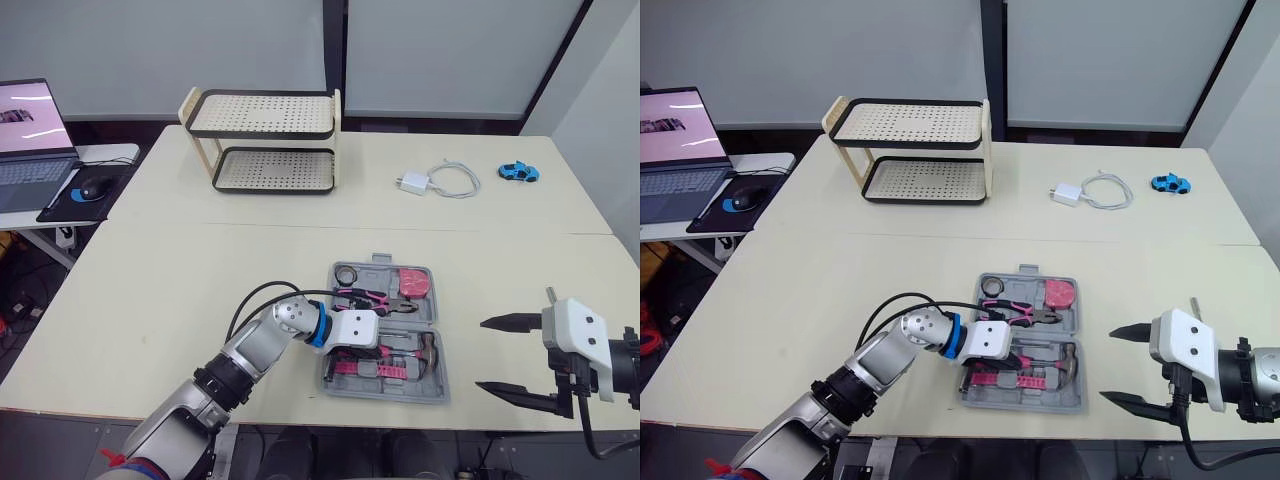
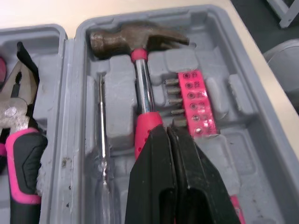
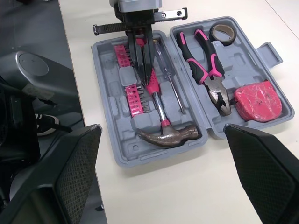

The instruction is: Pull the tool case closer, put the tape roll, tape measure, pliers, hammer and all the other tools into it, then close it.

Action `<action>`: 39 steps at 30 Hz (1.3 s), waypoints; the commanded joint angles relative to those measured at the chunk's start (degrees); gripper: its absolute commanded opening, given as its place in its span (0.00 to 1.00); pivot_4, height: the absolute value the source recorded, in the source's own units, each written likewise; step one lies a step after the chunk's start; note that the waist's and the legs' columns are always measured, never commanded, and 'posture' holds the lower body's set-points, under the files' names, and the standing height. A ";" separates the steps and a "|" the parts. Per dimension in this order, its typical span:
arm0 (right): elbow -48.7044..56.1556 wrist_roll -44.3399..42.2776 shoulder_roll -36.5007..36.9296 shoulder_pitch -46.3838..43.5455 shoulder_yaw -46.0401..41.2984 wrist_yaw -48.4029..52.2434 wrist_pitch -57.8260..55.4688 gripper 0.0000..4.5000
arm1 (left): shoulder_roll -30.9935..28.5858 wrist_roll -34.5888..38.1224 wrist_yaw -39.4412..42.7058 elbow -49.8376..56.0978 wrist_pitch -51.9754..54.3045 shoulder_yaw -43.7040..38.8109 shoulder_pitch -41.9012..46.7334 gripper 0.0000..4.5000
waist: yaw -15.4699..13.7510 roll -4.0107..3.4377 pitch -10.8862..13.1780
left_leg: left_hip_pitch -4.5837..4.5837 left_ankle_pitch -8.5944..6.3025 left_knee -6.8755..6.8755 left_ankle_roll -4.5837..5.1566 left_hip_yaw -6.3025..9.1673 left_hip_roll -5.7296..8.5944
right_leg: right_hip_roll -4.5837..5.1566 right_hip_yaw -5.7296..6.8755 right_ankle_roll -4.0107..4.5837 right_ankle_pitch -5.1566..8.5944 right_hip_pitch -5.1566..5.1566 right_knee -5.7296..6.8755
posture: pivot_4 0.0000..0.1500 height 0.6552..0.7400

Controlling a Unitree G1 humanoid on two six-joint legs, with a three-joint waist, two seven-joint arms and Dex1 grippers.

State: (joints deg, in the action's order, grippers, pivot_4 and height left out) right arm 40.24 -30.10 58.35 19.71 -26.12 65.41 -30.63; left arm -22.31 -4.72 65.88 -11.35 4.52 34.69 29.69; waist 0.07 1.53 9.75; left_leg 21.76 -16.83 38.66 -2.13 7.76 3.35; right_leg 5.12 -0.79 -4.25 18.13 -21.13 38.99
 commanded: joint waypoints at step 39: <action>-20.91 6.24 -8.06 4.65 -21.06 -5.88 7.66 1.00 | -16.58 14.65 -15.49 18.42 6.51 -43.77 -28.90 0.01 | -0.33 -0.43 -0.34 | -0.04 -0.09 -0.04 0.14 -0.10 -0.04 | 0.06 -0.16 -0.05 -0.03 -0.02 -0.08 | 1.00 1.00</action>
State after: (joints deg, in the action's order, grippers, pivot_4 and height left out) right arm 20.82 -24.34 50.50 24.18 -43.99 59.78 -24.93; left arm -39.09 10.67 51.97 7.34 13.96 -7.48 1.15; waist -0.26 1.10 9.41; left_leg 21.71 -16.92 38.57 -1.98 7.66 3.31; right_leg 5.18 -0.96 -4.30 18.10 -21.16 38.91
